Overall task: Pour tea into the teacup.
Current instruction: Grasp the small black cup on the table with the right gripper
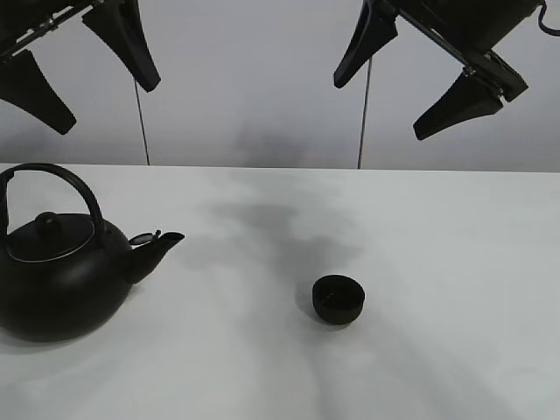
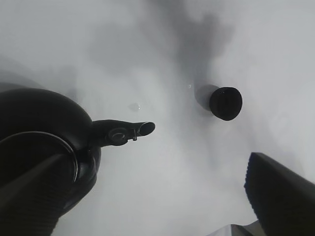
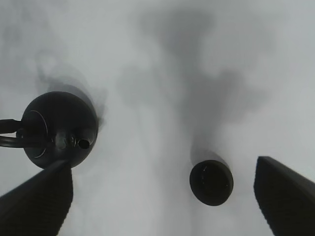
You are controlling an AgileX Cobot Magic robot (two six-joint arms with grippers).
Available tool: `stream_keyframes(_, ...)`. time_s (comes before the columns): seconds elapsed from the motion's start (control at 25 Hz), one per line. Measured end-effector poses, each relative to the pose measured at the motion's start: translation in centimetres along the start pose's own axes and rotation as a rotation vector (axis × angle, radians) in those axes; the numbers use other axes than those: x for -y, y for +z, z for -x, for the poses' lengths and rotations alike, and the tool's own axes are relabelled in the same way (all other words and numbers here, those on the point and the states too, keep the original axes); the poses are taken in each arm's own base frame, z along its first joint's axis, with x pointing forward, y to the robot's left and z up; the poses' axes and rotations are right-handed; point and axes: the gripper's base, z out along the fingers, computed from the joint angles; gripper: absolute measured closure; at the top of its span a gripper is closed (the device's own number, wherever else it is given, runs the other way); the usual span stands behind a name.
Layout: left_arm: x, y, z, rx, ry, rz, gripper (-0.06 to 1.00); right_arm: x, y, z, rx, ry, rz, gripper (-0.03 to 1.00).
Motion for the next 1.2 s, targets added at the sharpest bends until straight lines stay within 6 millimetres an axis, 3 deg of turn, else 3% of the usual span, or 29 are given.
stream_keyframes(0.36, 0.0, 0.0, 0.0, 0.000, -0.001, 0.000, 0.25, 0.1, 0.1, 0.4, 0.038, -0.016, -0.008, 0.27)
stream_keyframes(0.52, 0.0, 0.0, 0.0, 0.000, -0.001, 0.000, 0.25, -0.7, 1.1, -1.1, -0.096, -0.195, -0.085, 0.27)
stream_keyframes(0.64, 0.0, 0.0, 0.0, 0.000, -0.001, 0.000, 0.25, -2.8, 3.0, -3.1, -0.190, -0.413, -0.228, 0.27)
stream_keyframes(0.84, 0.0, 0.0, 0.0, 0.000, 0.000, 0.002, 0.25, -5.3, 7.1, -5.6, -0.265, -0.561, -0.366, 0.27)
stream_keyframes(1.04, 0.0, 0.0, 0.0, 0.000, 0.000, 0.002, 0.25, -4.4, 11.1, -6.8, -0.353, -0.539, -0.401, 0.27)
stream_keyframes(1.2, 0.0, 0.0, 0.0, 0.000, 0.000, 0.002, 0.25, -3.7, 13.0, -7.1, -0.366, -0.540, -0.403, 0.27)
